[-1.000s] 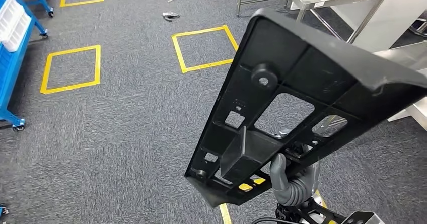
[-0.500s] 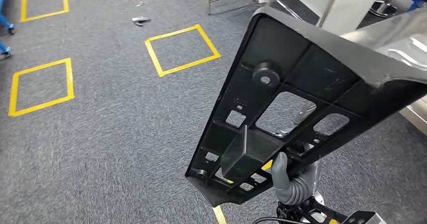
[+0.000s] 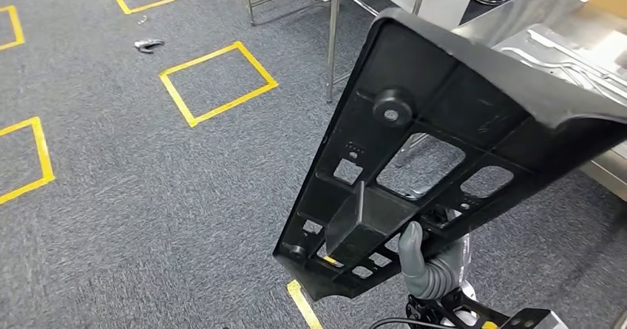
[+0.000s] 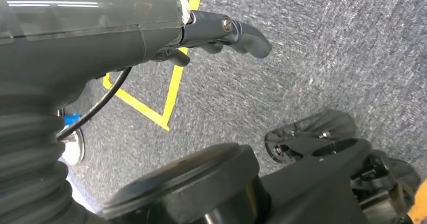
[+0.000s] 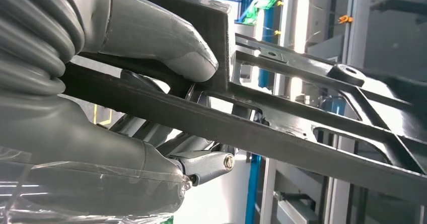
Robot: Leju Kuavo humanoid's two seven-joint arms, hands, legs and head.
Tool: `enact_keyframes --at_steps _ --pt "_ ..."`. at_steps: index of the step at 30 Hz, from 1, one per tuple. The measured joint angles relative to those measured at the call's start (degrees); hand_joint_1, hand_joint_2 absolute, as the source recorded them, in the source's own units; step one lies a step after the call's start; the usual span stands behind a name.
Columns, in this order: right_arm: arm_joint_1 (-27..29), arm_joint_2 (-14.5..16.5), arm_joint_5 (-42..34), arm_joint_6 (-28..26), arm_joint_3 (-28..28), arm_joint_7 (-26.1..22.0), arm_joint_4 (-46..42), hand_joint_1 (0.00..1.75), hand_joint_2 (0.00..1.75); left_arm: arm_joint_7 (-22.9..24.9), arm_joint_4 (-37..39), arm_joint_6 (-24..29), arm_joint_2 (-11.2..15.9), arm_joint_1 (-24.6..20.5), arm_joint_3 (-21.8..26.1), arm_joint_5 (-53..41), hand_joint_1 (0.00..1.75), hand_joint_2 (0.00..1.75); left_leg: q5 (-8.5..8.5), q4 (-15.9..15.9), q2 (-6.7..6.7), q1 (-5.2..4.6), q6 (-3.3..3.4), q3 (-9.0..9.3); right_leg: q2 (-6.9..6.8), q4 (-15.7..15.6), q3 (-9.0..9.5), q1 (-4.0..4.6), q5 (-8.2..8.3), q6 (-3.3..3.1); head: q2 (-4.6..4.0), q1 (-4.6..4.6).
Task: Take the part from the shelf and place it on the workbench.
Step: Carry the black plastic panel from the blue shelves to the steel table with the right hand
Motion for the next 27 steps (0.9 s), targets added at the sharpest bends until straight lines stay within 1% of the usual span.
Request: enact_keyframes --at_steps 1,2,3,4,5,6,7,8,9,10,11,12,13,14,15,22,24,26,27 --pt "-0.02 0.0 0.0 -0.05 -0.01 0.0 -0.01 1.75 1.75 -0.03 0.0 0.0 -0.06 0.0 0.01 -0.04 0.0 1.75 0.22 -0.32 0.54 0.11 0.37 0.18 -0.83 0.61 -0.27 0.09 -0.43 0.33 0.0 0.16" --pt "-0.07 0.0 0.0 -0.14 -0.02 -0.01 -0.03 1.75 1.75 -0.09 0.0 0.0 -0.11 0.05 0.01 -0.07 0.0 1.75 0.4 -0.65 1.2 0.21 0.7 0.35 -2.08 2.3 -1.03 0.14 -1.47 0.65 0.0 0.33" --pt "-0.1 0.0 0.0 -0.25 -0.03 -0.01 -0.04 1.75 1.75 -0.18 0.0 0.0 -0.13 0.13 0.02 -0.08 0.0 1.75 0.47 -0.81 1.88 0.2 0.91 0.49 -3.58 5.06 -2.3 0.1 -3.0 0.96 0.0 0.5" --pt "-0.14 -0.01 0.0 -0.37 -0.03 0.0 -0.04 1.75 1.75 -0.28 0.0 -0.01 -0.12 0.21 0.02 -0.09 0.0 1.75 0.46 -0.85 2.53 0.14 1.05 0.52 -4.69 8.6 -4.02 0.01 -4.69 1.25 0.0 0.66" --pt "-0.12 -0.02 0.0 -0.51 -0.03 0.0 -0.03 1.75 1.75 -0.39 0.0 -0.01 -0.11 0.28 0.02 -0.09 0.0 1.75 0.4 -0.83 3.22 0.07 1.12 0.52 -5.22 12.04 -5.73 -0.17 -5.99 1.46 0.0 0.68" --pt "-0.08 -0.03 0.0 -0.63 -0.04 0.01 -0.01 1.75 1.75 -0.48 0.0 -0.02 -0.11 0.33 0.02 -0.08 0.0 1.75 0.31 -0.81 3.89 0.04 1.13 0.56 -5.49 14.13 -6.8 -0.32 -6.39 1.59 0.0 0.69" --pt "-0.06 -0.05 0.0 -0.74 -0.04 0.01 0.0 1.75 1.75 -0.56 0.0 -0.03 -0.1 0.36 0.02 -0.08 0.0 1.75 0.19 -0.8 4.54 0.02 1.1 0.65 -5.67 14.3 -6.9 -0.43 -5.8 1.64 0.0 0.69" --pt "-0.05 -0.07 0.0 -0.78 -0.05 0.01 0.0 1.75 1.75 -0.64 0.0 -0.03 -0.1 0.4 0.02 -0.08 0.0 1.75 0.03 -0.79 5.15 0.01 1.03 0.83 -5.96 12.21 -5.8 -0.47 -4.24 1.58 0.0 0.69" --pt "-0.05 -0.08 0.0 -0.78 -0.05 0.01 -0.02 1.75 1.75 -0.73 0.0 -0.04 -0.1 0.43 0.02 -0.08 0.0 1.75 -0.16 -0.8 5.69 -0.02 0.91 1.1 -6.72 8.43 -3.76 -0.4 -2.24 1.38 0.0 0.69" --pt "-0.09 -0.08 0.0 -0.76 -0.05 0.01 -0.04 1.75 1.75 -0.82 0.0 -0.05 -0.1 0.47 0.02 -0.08 0.0 1.75 -0.38 -0.81 6.2 -0.12 0.73 1.34 -7.9 4.63 -1.7 -0.1 -0.92 1.09 0.0 0.69" --pt "-0.12 -0.09 0.0 -0.74 -0.05 -0.01 -0.08 1.75 1.75 -0.9 0.0 -0.06 -0.1 0.54 0.02 -0.08 0.0 1.75 -0.6 -0.82 6.64 -0.26 0.48 1.53 -8.85 1.64 -0.14 0.22 -0.07 0.68 0.0 0.68" --pt "-0.15 -0.09 0.0 -0.73 -0.05 -0.02 -0.11 1.75 1.75 -0.95 0.0 -0.07 -0.1 0.59 0.03 -0.07 0.0 1.75 -0.79 -0.85 7.07 -0.39 0.21 1.68 -9.52 -0.05 0.67 0.55 0.1 0.29 0.0 0.66" --pt "-0.15 -0.09 0.0 -0.73 -0.06 -0.02 -0.13 1.75 1.75 -0.99 0.0 -0.07 -0.1 0.63 0.03 -0.06 0.0 1.75 -0.93 -0.93 7.5 -0.51 -0.07 1.79 -9.56 -0.42 0.74 0.82 -0.22 -0.03 0.0 0.63" --pt "-0.12 -0.09 0.0 -0.73 -0.07 -0.03 -0.15 1.75 1.75 -1.02 0.0 -0.07 -0.1 0.64 0.04 -0.05 0.0 1.75 -1.01 -0.99 7.81 -0.54 -0.27 1.89 -9.16 -0.45 0.64 0.88 -0.21 -0.26 0.0 0.61" --pt "-0.09 -0.09 0.0 -0.73 -0.07 -0.02 -0.15 1.75 1.75 -1.03 0.0 -0.07 -0.1 0.63 0.04 -0.04 0.0 1.75 -1.05 -1.07 8.03 -0.54 -0.38 1.98 -8.91 -0.42 0.59 0.91 -0.27 -0.36 0.0 0.61" --pt "-0.05 -0.09 0.0 -0.74 -0.07 -0.02 -0.15 1.75 1.75 -1.04 0.0 -0.07 -0.1 0.6 0.04 -0.04 0.0 1.75 -1.07 -1.21 8.3 -0.54 -0.47 2.11 -8.64 -0.41 0.56 0.94 -0.32 -0.47 0.0 0.62" --pt "-0.04 -0.1 0.0 -0.75 -0.07 -0.02 -0.16 1.75 1.75 -1.04 0.0 -0.07 -0.1 0.49 0.04 -0.03 0.0 1.75 -1.17 -1.32 8.66 -0.67 -0.67 2.36 -8.27 -0.65 0.65 0.87 -0.26 -0.68 0.0 0.66" --pt "-0.04 -0.11 0.0 -0.74 -0.08 -0.03 -0.28 1.75 1.75 -1.04 -0.01 -0.07 -0.08 0.44 0.05 -0.01 0.0 1.75 -1.92 -0.66 7.51 -0.6 -1.06 2.43 -7.57 -1.28 1.11 0.44 -0.06 -1.14 0.0 0.63" --pt "-0.02 -0.11 0.0 -0.72 -0.09 -0.02 -0.35 1.75 1.75 -1.07 -0.02 -0.08 -0.04 0.29 0.09 0.11 0.0 1.75 -3.93 3.55 6.11 -0.49 -1.28 0.49 -6.86 -1.49 1.31 0.25 -0.03 -1.45 0.0 0.57"
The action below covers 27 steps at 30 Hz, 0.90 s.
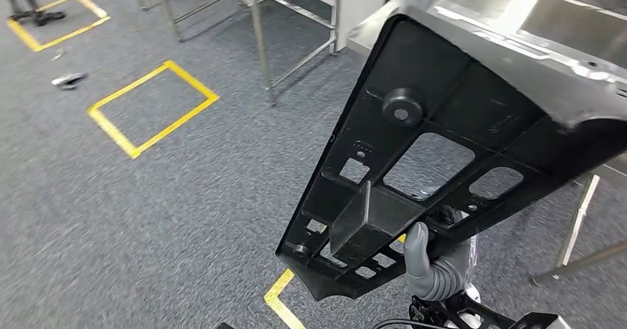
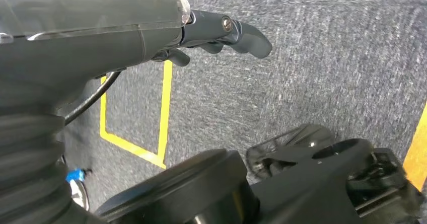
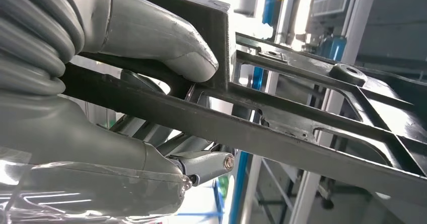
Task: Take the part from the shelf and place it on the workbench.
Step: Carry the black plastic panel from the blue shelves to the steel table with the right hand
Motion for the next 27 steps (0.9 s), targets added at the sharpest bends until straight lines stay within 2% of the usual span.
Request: enact_keyframes --at_steps 1,3,4,5,6,7,9,10,11,12,13,14,15,16,17,18,19,20,21,22,24,26,27 --pt "0.04 0.0 -0.01 0.04 -0.01 0.01 -0.07 1.75 1.75 0.05 -0.01 -0.02 0.04 -0.08 0.04 0.08 0.0 1.75 0.27 1.71 -1.65 0.22 -0.18 -1.09 1.53 0.06 0.23 -0.18 -0.08 -0.15 0.0 -0.06" --pt "0.07 0.0 -0.05 0.17 -0.01 0.03 -0.1 1.75 1.75 0.09 -0.01 -0.08 0.09 -0.17 0.13 0.23 0.0 1.75 1.38 2.06 -5.2 0.62 -0.05 -2.35 4.97 0.94 -0.19 -0.18 -0.33 0.21 0.0 -0.09" --pt "0.1 -0.01 -0.08 0.22 -0.01 0.03 -0.1 1.75 1.75 0.12 -0.01 -0.1 0.08 -0.07 0.14 0.19 0.0 1.75 3.56 -1.67 -6.13 0.73 0.23 -1.05 6.34 1.3 -0.5 -0.22 -0.33 0.69 0.0 -0.08" --pt "0.11 -0.03 -0.12 0.24 -0.01 0.03 -0.1 1.75 1.75 0.08 -0.01 -0.13 0.06 -0.01 0.14 0.16 0.0 1.75 3.53 -2.91 -6.77 0.71 0.61 -0.65 6.98 1.4 -0.88 -0.25 -0.18 1.15 0.0 -0.06" --pt "0.15 -0.05 -0.15 0.23 -0.01 0.03 -0.11 1.75 1.75 0.05 -0.01 -0.15 -0.01 -0.04 0.14 0.13 0.0 1.75 3.56 -3.13 -6.34 0.72 1.07 -0.58 7.22 1.32 -1.07 -0.32 -0.02 1.52 0.0 -0.07" --pt "0.17 -0.07 -0.17 0.23 -0.01 0.02 -0.11 1.75 1.75 0.04 -0.01 -0.16 -0.05 -0.07 0.15 0.09 0.0 1.75 3.74 -3.42 -5.85 0.75 1.41 -0.42 6.65 1.52 -1.21 -0.27 -0.15 1.83 0.0 0.0" --pt "0.1 -0.1 -0.19 0.15 -0.01 0.01 -0.13 1.75 1.75 -0.06 -0.02 -0.18 -0.13 0.02 0.16 0.02 0.0 1.75 4.02 -3.92 -4.64 0.89 2.05 -0.11 4.15 4.51 -2.61 -0.17 -1.94 2.37 0.0 0.36" --pt "0.07 -0.11 -0.2 0.09 -0.01 0.01 -0.12 1.75 1.75 -0.18 -0.03 -0.18 -0.1 0.12 0.16 -0.02 0.0 1.75 4.01 -3.99 -3.99 0.82 2.23 -0.01 2.7 7.63 -4.1 -0.17 -3.53 2.6 0.0 0.57" --pt "0.05 -0.13 -0.2 0.03 -0.01 0.01 -0.11 1.75 1.75 -0.32 -0.03 -0.17 -0.09 0.21 0.16 -0.09 0.0 1.75 3.95 -4.01 -3.28 0.77 2.36 0.03 1.91 11.43 -6.02 -0.26 -5.18 2.78 0.0 0.68" --pt "0.07 -0.15 -0.2 0.0 -0.01 0.01 -0.1 1.75 1.75 -0.48 -0.03 -0.16 -0.08 0.28 0.16 -0.19 0.0 1.75 3.87 -3.99 -2.57 0.71 2.42 0.07 1.54 14.68 -7.73 -0.39 -6.22 2.92 0.0 0.68" --pt "0.1 -0.17 -0.2 -0.03 -0.01 0.02 -0.09 1.75 1.75 -0.61 -0.03 -0.16 -0.07 0.32 0.16 -0.3 0.0 1.75 3.75 -3.99 -1.9 0.68 2.45 0.16 1.35 16.48 -8.73 -0.5 -6.36 3.0 0.0 0.69" --pt "0.11 -0.21 -0.2 -0.06 -0.01 0.02 -0.08 1.75 1.75 -0.72 -0.03 -0.16 -0.06 0.35 0.16 -0.43 0.0 1.75 3.6 -3.98 -1.25 0.66 2.42 0.33 1.19 16.07 -8.58 -0.58 -5.37 2.97 0.0 0.69" --pt "0.11 -0.25 -0.2 -0.08 -0.01 0.03 -0.09 1.75 1.75 -0.79 -0.03 -0.16 -0.07 0.38 0.16 -0.53 0.0 1.75 3.4 -3.99 -0.65 0.65 2.35 0.6 0.91 13.46 -7.25 -0.6 -3.52 2.84 0.0 0.7" --pt "0.11 -0.27 -0.2 -0.09 -0.01 0.02 -0.1 1.75 1.75 -0.86 -0.03 -0.17 -0.07 0.41 0.16 -0.59 0.0 1.75 3.15 -4.0 -0.13 0.63 2.23 0.95 0.21 9.54 -5.21 -0.52 -1.5 2.58 0.0 0.7" --pt "0.08 -0.3 -0.19 -0.1 -0.01 0.03 -0.1 1.75 1.75 -0.92 -0.03 -0.2 -0.08 0.44 0.16 -0.62 0.0 1.75 2.86 -4.0 0.38 0.49 2.02 1.21 -1.03 5.76 -3.19 -0.17 -0.19 2.24 0.0 0.7" --pt "0.05 -0.32 -0.18 -0.1 -0.01 0.02 -0.12 1.75 1.75 -0.96 -0.03 -0.24 -0.08 0.5 0.16 -0.63 0.0 1.75 2.6 -4.03 0.83 0.35 1.75 1.4 -2.02 3.05 -1.79 0.18 0.47 1.87 0.0 0.72" --pt "0.02 -0.33 -0.17 -0.1 -0.01 0.02 -0.13 1.75 1.75 -1.0 -0.03 -0.28 -0.07 0.55 0.16 -0.63 0.0 1.75 2.4 -4.11 1.25 0.23 1.47 1.52 -2.72 1.63 -1.12 0.52 0.47 1.53 0.0 0.71" --pt "0.0 -0.34 -0.16 -0.1 -0.01 0.02 -0.14 1.75 1.75 -1.02 -0.03 -0.34 -0.06 0.59 0.16 -0.63 0.0 1.75 2.26 -4.29 1.78 0.1 1.16 1.67 -2.79 1.32 -1.03 0.81 0.13 1.24 0.0 0.72" --pt "0.0 -0.35 -0.16 -0.1 -0.01 0.01 -0.16 1.75 1.75 -1.05 -0.03 -0.38 -0.04 0.56 0.16 -0.63 0.0 1.75 2.11 -4.49 2.33 0.02 0.85 2.03 -2.13 1.13 -1.03 0.73 0.14 0.95 0.0 0.72" --pt "0.03 -0.36 -0.17 -0.1 -0.01 0.01 -0.17 1.75 1.75 -1.08 -0.04 -0.44 -0.02 0.53 0.16 -0.63 0.0 1.75 1.82 -4.5 2.22 0.04 0.55 2.36 -1.52 0.85 -0.84 0.54 0.17 0.68 0.0 0.69" --pt "-0.05 -0.37 -0.21 -0.09 -0.01 0.01 -0.2 1.75 1.75 -1.22 -0.05 -0.57 0.02 0.51 0.17 -0.57 0.0 1.75 0.11 -2.09 0.21 0.08 0.07 1.72 -0.36 0.18 -0.35 0.08 0.32 0.1 0.0 0.58" --pt "-0.16 -0.39 -0.26 -0.06 -0.01 0.01 -0.16 1.75 1.75 -1.5 -0.05 -0.7 0.06 0.36 0.2 -0.43 0.0 1.75 -3.0 4.81 -2.27 0.16 -0.13 -1.73 0.7 0.02 -0.15 -0.03 0.31 -0.31 0.0 0.47" --pt "-0.17 -0.4 -0.27 -0.05 -0.01 0.02 -0.12 1.75 1.75 -1.64 -0.05 -0.73 0.1 0.14 0.21 -0.36 0.0 1.75 -4.15 8.54 -2.71 0.14 -0.18 -3.73 1.29 0.07 -0.13 -0.01 0.27 -0.45 0.0 0.45"
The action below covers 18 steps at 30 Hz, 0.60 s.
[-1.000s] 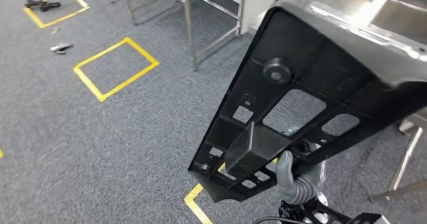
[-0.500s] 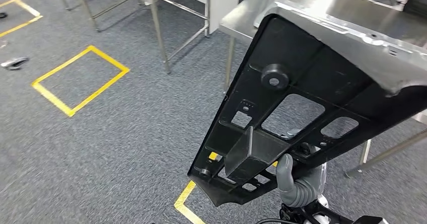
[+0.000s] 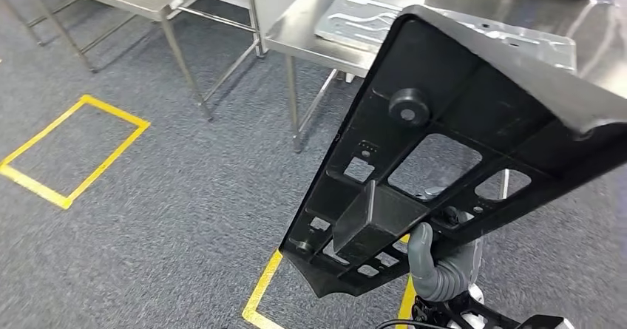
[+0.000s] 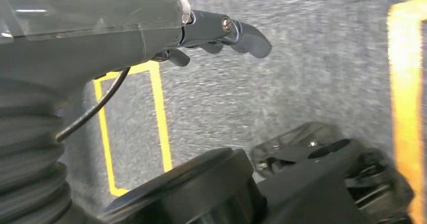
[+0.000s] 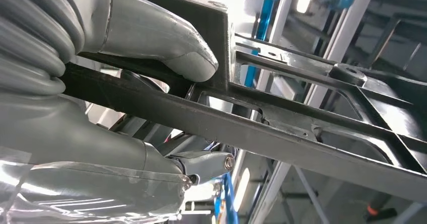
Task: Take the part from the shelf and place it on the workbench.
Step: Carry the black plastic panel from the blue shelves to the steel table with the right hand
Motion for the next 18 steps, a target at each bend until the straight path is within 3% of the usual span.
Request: enact_keyframes --at_steps 1,2,4,6,8,10,12,14,16,17,18 --pt "0.01 -0.01 0.0 0.01 0.0 0.01 0.04 1.75 1.75 -0.1 0.0 -0.02 0.04 -0.22 0.01 0.04 0.0 1.75 -0.29 2.46 -0.18 -0.02 -0.05 -1.4 0.68 0.07 0.05 0.02 -0.05 -0.05 0.0 0.01" --pt "0.02 -0.02 -0.01 0.01 0.0 0.01 0.09 1.75 1.75 -0.15 0.0 -0.03 0.07 -0.36 0.02 0.06 0.0 1.75 0.6 2.89 -0.25 -0.02 -0.06 -1.87 1.42 0.17 0.11 0.03 -0.11 -0.05 0.0 0.0" --pt "0.03 -0.03 -0.02 0.02 0.0 0.01 0.12 1.75 1.75 -0.11 0.0 -0.03 0.08 -0.26 0.02 0.0 0.0 1.75 5.0 -2.34 -0.83 0.12 0.06 -0.18 3.05 0.51 0.22 -0.02 -0.27 0.1 0.0 0.01" --pt "-0.01 -0.03 -0.01 0.02 0.01 0.02 0.15 1.75 1.75 -0.06 0.0 -0.04 0.07 0.01 0.02 -0.06 0.0 1.75 7.9 -8.83 -3.25 0.36 0.45 2.03 4.56 0.98 -0.15 -0.04 -0.35 0.54 0.0 0.03" --pt "-0.06 -0.04 -0.02 0.01 0.01 0.02 0.17 1.75 1.75 -0.05 0.0 -0.07 0.02 0.16 0.02 -0.04 0.0 1.75 7.88 -11.22 -4.85 0.33 1.04 2.72 5.68 1.24 -0.94 -0.24 -0.05 1.29 0.0 0.04" --pt "-0.05 -0.08 -0.05 -0.04 0.01 0.01 0.17 1.75 1.75 -0.04 0.0 -0.05 -0.11 0.11 0.02 -0.03 0.0 1.75 8.06 -11.85 -4.02 0.31 1.75 2.93 6.47 1.29 -1.38 -0.46 0.23 2.07 0.0 0.03" --pt "-0.16 -0.14 -0.07 -0.21 0.01 0.01 0.18 1.75 1.75 0.09 0.0 0.05 -0.24 0.07 0.03 -0.08 0.0 1.75 8.43 -12.49 -2.83 0.48 2.38 3.39 4.72 2.95 -2.08 -0.29 -0.81 2.65 0.0 0.31" --pt "-0.4 -0.19 -0.05 -0.58 0.04 0.01 0.19 1.75 1.75 0.34 0.0 0.14 -0.27 0.17 0.04 -0.14 0.0 1.75 8.54 -12.82 -1.42 0.49 2.73 3.71 1.51 8.94 -4.93 -0.26 -3.86 3.13 0.0 0.68" --pt "-0.48 -0.26 0.03 -1.09 0.11 0.01 0.22 1.75 1.75 0.6 0.0 0.16 -0.28 0.24 0.04 -0.25 0.0 1.75 8.41 -12.82 0.06 0.43 2.81 3.78 0.13 15.35 -8.24 -0.57 -6.14 3.48 0.0 0.77" --pt "-0.44 -0.31 0.09 -1.34 0.21 0.01 0.23 1.75 1.75 0.69 0.0 0.15 -0.27 0.25 0.04 -0.33 0.0 1.75 8.29 -12.82 0.75 0.43 2.76 3.88 -0.09 16.03 -8.64 -0.73 -5.78 3.57 0.0 0.8" --pt "-0.42 -0.38 0.15 -1.56 0.35 0.01 0.23 1.75 1.75 0.77 0.0 0.13 -0.27 0.25 0.04 -0.44 0.0 1.75 8.13 -12.81 1.4 0.43 2.67 4.05 -0.33 14.66 -7.93 -0.84 -4.49 3.59 0.0 0.79"
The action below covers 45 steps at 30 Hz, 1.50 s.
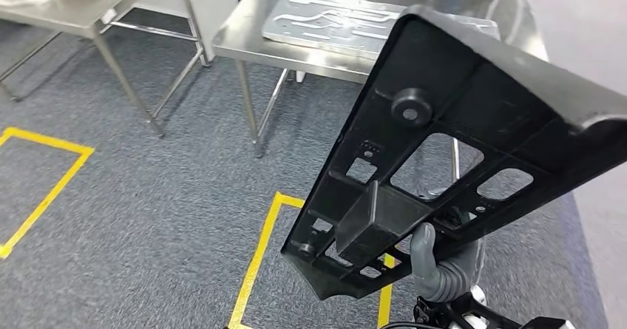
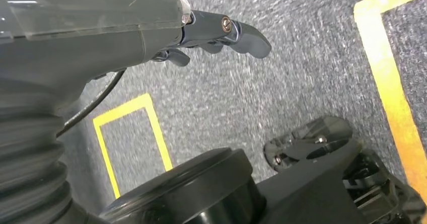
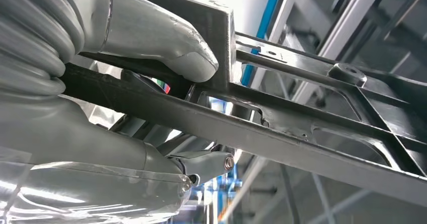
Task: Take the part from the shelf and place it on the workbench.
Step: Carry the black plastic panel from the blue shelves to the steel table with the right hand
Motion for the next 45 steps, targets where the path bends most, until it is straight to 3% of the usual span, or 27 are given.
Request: enact_keyframes --at_steps 2,4,7,9,10,12,13,14,15,17,19,22,24,25,27,29,30,31,32,34,35,38,40,43,44,45 --pt "-0.04 -0.11 0.07 -0.41 0.42 -0.01 -0.04 1.75 1.75 0.08 0.0 -0.05 0.0 0.04 0.0 -0.19 0.0 1.75 -0.44 -0.02 1.09 -0.03 -0.35 0.53 -1.59 -7.36 3.98 0.07 3.52 -0.23 0.0 0.01" --pt "-0.2 -0.16 0.02 -0.72 0.98 -0.01 -0.14 1.75 1.75 0.14 0.0 -0.06 0.02 0.08 0.0 -0.3 0.0 1.75 -0.97 -0.04 1.79 -0.27 -0.99 0.84 -2.99 -12.8 6.89 0.53 4.89 -0.88 0.0 -0.04" --pt "-0.3 -0.21 -0.13 -1.28 1.64 -0.02 -0.27 1.75 1.75 0.22 -0.01 -0.01 0.09 -0.08 0.0 -0.5 0.0 1.75 -1.5 -0.33 2.6 -0.5 -1.96 1.31 -2.51 -13.79 7.32 0.89 4.48 -1.97 0.0 -0.1" --pt "-0.36 -0.22 -0.09 -1.74 1.96 -0.03 -0.34 1.75 1.75 0.34 -0.02 0.02 0.14 -0.16 0.0 -0.67 0.0 1.75 -2.7 1.01 1.53 -0.38 -2.49 1.12 -2.0 -14.32 7.72 0.7 4.49 -2.62 0.0 -0.22" --pt "-0.43 -0.22 -0.02 -1.87 2.18 -0.02 -0.37 1.75 1.75 0.4 -0.02 0.02 0.16 -0.21 0.01 -0.69 0.0 1.75 -4.07 3.35 0.52 -0.31 -2.66 0.13 -1.8 -14.53 7.92 0.59 4.49 -2.94 0.0 -0.34" --pt "-0.55 -0.22 0.17 -2.08 2.58 0.15 -0.33 1.75 1.75 0.48 -0.02 0.03 0.21 -0.55 0.04 -0.56 0.0 1.75 -7.39 10.84 -1.17 -0.27 -2.81 -3.56 -1.49 -14.53 8.05 0.75 4.3 -3.46 0.0 -0.53" --pt "-0.56 -0.24 0.32 -2.26 2.78 0.39 -0.26 1.75 1.75 0.49 -0.02 0.03 0.25 -0.79 0.07 -0.43 0.0 1.75 -8.36 14.24 -1.48 -0.3 -2.84 -5.33 -1.27 -14.45 8.11 0.87 4.18 -3.64 0.0 -0.54" --pt "-0.56 -0.27 0.48 -2.44 2.95 0.65 -0.13 1.75 1.75 0.49 -0.02 0.03 0.28 -0.98 0.09 -0.33 0.0 1.75 -8.18 15.87 -1.58 -0.32 -2.83 -6.29 -1.0 -14.35 8.2 0.97 4.03 -3.74 0.0 -0.55" --pt "-0.56 -0.31 0.66 -2.62 3.13 0.88 0.03 1.75 1.75 0.52 -0.02 0.03 0.3 -1.04 0.1 -0.26 0.0 1.75 -6.77 15.2 -1.59 -0.33 -2.74 -6.19 -0.68 -14.22 8.36 1.05 3.88 -3.77 0.0 -0.55" --pt "-0.58 -0.44 1.4 -3.13 3.45 1.05 0.32 1.75 1.75 0.68 -0.02 0.03 0.31 -0.78 0.11 -0.23 0.0 1.75 -2.18 8.9 -1.64 -0.33 -2.34 -3.77 -0.05 -13.94 8.75 1.1 3.48 -3.59 0.0 -0.53" --pt "-0.7 -0.57 2.6 -4.03 3.69 1.03 0.57 1.75 1.75 0.82 -0.02 0.03 0.3 -0.43 0.14 -0.21 0.0 1.75 0.16 3.15 -1.72 -0.52 -1.76 -1.64 0.38 -13.55 8.69 1.24 3.27 -3.16 0.0 -0.52" --pt "-0.99 -0.84 4.56 -5.98 3.87 1.21 1.04 1.75 1.75 0.81 -0.02 -0.01 0.27 -0.31 0.2 -0.08 0.0 1.75 -0.01 1.19 -1.8 -0.69 -0.71 -1.31 0.42 -13.46 8.09 1.28 3.57 -2.25 0.0 -0.52" --pt "-1.42 -1.12 5.71 -7.24 3.85 1.58 1.45 1.75 1.75 0.8 -0.02 -0.02 0.21 -0.31 0.22 -0.01 0.0 1.75 0.4 0.7 -1.81 -0.5 -0.11 -1.18 0.32 -12.47 7.65 1.19 2.86 -1.6 0.0 -0.45" --pt "-1.74 -1.29 6.23 -7.77 3.81 1.8 1.67 1.75 1.75 0.82 -0.02 -0.02 0.19 -0.3 0.22 -0.01 0.0 1.75 0.56 0.45 -1.76 -0.37 0.13 -1.06 0.3 -10.53 6.76 1.12 1.69 -1.28 0.0 -0.42" --pt "-2.34 -1.69 7.49 -8.86 3.55 2.32 2.29 1.75 1.75 0.9 -0.02 -0.05 0.17 -0.3 0.25 0.02 0.0 1.75 0.63 0.36 -1.64 -0.32 0.34 -1.0 0.27 -3.7 3.41 0.78 -1.54 -0.74 0.0 -0.37" --pt "-2.93 -2.14 8.95 -9.82 3.04 2.81 3.04 1.75 1.75 1.02 -0.02 -0.1 0.17 -0.29 0.31 0.16 0.0 1.75 0.58 0.4 -1.62 -0.32 0.38 -0.96 0.25 1.7 0.53 0.45 -2.83 -0.43 0.0 -0.38" --pt "-3.29 -2.35 9.61 -10.13 2.79 2.97 3.37 1.75 1.75 1.07 -0.02 -0.13 0.17 -0.28 0.34 0.24 0.0 1.75 0.51 0.42 -1.64 -0.32 0.37 -0.88 0.22 1.65 0.41 0.32 -1.98 -0.38 0.0 -0.38" --pt "-3.72 -2.54 10.22 -10.38 2.57 3.03 3.65 1.75 1.75 1.09 -0.02 -0.14 0.16 -0.28 0.36 0.32 0.0 1.75 0.4 0.43 -1.66 -0.31 0.29 -0.71 0.18 -0.59 1.39 0.23 -0.19 -0.4 0.0 -0.37" --pt "-4.17 -2.7 10.78 -10.59 2.39 3.01 3.86 1.75 1.75 1.1 -0.02 -0.14 0.14 -0.27 0.37 0.34 0.0 1.75 0.24 0.43 -1.69 -0.3 0.17 -0.49 0.11 -4.37 3.18 0.17 2.01 -0.49 0.0 -0.37" --pt "-5.04 -3.01 11.82 -10.92 2.16 2.85 4.11 1.75 1.75 1.09 -0.02 -0.15 0.07 -0.22 0.42 0.39 0.0 1.75 -0.16 0.44 -1.7 -0.47 -0.3 -0.33 0.01 -11.17 6.53 0.37 4.38 -0.84 0.0 -0.39" --pt "-5.34 -3.2 12.25 -11.04 2.09 2.77 4.19 1.75 1.75 1.09 -0.02 -0.15 0.05 -0.19 0.51 0.4 0.0 1.75 -0.3 0.4 -1.69 -0.55 -0.58 -0.33 0.0 -12.97 7.36 0.53 4.57 -1.07 0.0 -0.42" --pt "-5.71 -3.69 12.8 -11.22 1.96 2.7 4.35 1.75 1.75 1.08 -0.02 -0.15 0.05 -0.17 0.84 0.48 0.0 1.75 -0.57 0.05 -1.62 -0.62 -1.46 -0.12 0.11 -13.96 7.74 0.61 4.06 -1.98 0.0 -0.46" --pt "-5.96 -3.87 12.98 -11.36 1.92 2.67 4.39 1.75 1.75 1.06 -0.02 -0.15 0.05 -0.19 1.04 0.56 0.0 1.75 -1.91 2.03 -1.66 -0.61 -1.93 -0.71 0.1 -14.44 8.25 0.36 3.94 -2.76 0.0 -0.58" --pt "-6.27 -4.12 14.01 -12.25 1.93 2.24 4.41 1.75 1.75 0.85 -0.02 -0.18 0.13 -0.71 1.29 0.87 0.0 1.75 -6.55 12.73 -1.77 -0.63 -2.1 -5.87 -0.11 -14.62 8.89 0.58 3.35 -3.72 0.0 -0.71" --pt "-6.32 -4.24 14.64 -12.67 1.97 2.05 4.41 1.75 1.75 0.77 -0.02 -0.2 0.16 -0.97 1.32 0.94 0.0 1.75 -7.22 15.76 -1.79 -0.65 -2.09 -7.43 -0.15 -14.59 9.14 0.72 3.08 -3.87 0.0 -0.7" --pt "-6.39 -4.37 15.3 -13.06 2.05 1.92 4.4 1.75 1.75 0.71 -0.02 -0.24 0.17 -1.12 1.33 0.95 0.0 1.75 -6.76 16.84 -1.79 -0.65 -2.03 -8.09 -0.12 -14.54 9.45 0.83 2.82 -3.92 0.0 -0.69"
